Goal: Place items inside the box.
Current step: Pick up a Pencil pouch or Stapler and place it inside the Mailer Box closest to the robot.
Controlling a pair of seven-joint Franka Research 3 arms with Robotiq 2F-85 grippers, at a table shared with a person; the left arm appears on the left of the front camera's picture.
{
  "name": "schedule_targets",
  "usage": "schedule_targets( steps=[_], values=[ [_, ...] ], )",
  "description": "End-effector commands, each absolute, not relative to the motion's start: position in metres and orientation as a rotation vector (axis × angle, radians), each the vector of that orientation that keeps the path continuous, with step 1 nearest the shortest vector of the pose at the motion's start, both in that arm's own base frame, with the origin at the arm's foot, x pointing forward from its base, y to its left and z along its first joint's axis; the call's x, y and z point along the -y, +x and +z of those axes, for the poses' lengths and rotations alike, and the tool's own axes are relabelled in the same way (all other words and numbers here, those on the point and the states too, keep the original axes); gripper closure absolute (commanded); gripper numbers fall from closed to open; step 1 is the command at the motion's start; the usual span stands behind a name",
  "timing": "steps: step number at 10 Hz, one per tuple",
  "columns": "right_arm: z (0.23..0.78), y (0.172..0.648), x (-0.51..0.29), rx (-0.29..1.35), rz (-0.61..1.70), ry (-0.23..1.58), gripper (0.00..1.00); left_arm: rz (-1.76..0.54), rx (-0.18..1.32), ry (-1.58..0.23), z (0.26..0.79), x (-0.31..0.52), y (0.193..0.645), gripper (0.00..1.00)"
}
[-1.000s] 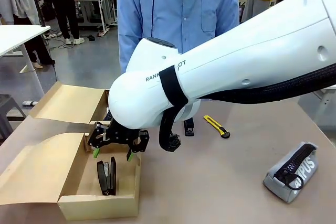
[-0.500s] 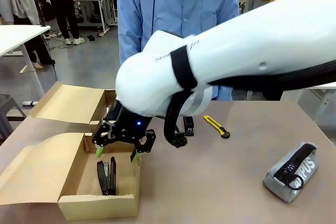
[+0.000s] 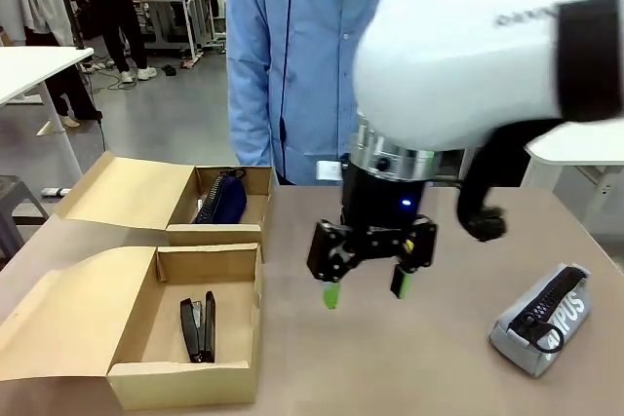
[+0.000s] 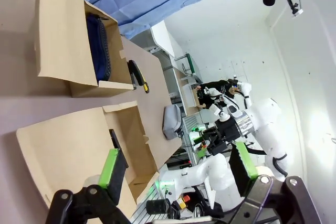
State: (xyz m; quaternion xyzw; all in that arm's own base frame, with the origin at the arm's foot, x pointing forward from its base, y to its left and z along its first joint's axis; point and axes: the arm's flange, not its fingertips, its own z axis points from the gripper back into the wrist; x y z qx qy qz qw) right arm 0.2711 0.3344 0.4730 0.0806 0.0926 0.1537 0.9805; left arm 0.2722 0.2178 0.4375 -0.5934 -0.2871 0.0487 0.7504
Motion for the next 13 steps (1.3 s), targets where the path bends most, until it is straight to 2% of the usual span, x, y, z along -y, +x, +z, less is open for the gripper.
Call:
schedule_targets(
  steps=[1,2,3,6,8,10,11,13],
  values=[
    [0.463,0.288,-0.375,-0.215,0.316,0.292,0.00,0.091,0.646,-1.303,0.438,-0.217,0.272,0.00],
    [0.473,0.271,-0.334,-0.186,0.309,0.162,0.00,0.091,0.646,-1.303,0.438,-0.217,0.272,0.00],
    [0.473,0.280,-0.325,-0.214,0.329,0.127,0.00,0.091,0.646,-1.303,0.438,-0.217,0.272,0.00],
    [0.570,0.276,-0.163,-0.107,0.175,0.468,0.00,0.091,0.646,-1.303,0.438,-0.217,0.272,0.00],
    [0.599,0.269,-0.040,-0.014,-0.039,0.846,0.00,0.091,0.646,-1.303,0.438,-0.217,0.272,0.00],
    [0.598,0.252,0.038,0.024,-0.094,1.116,0.00,0.091,0.646,-1.303,0.438,-0.217,0.272,0.00],
    [0.585,0.241,0.072,0.038,-0.127,1.179,0.00,0.091,0.646,-1.303,0.438,-0.217,0.272,0.00],
    [0.524,0.222,0.128,0.058,-0.207,1.315,0.00,0.091,0.646,-1.303,0.438,-0.217,0.272,0.00]
  ],
)
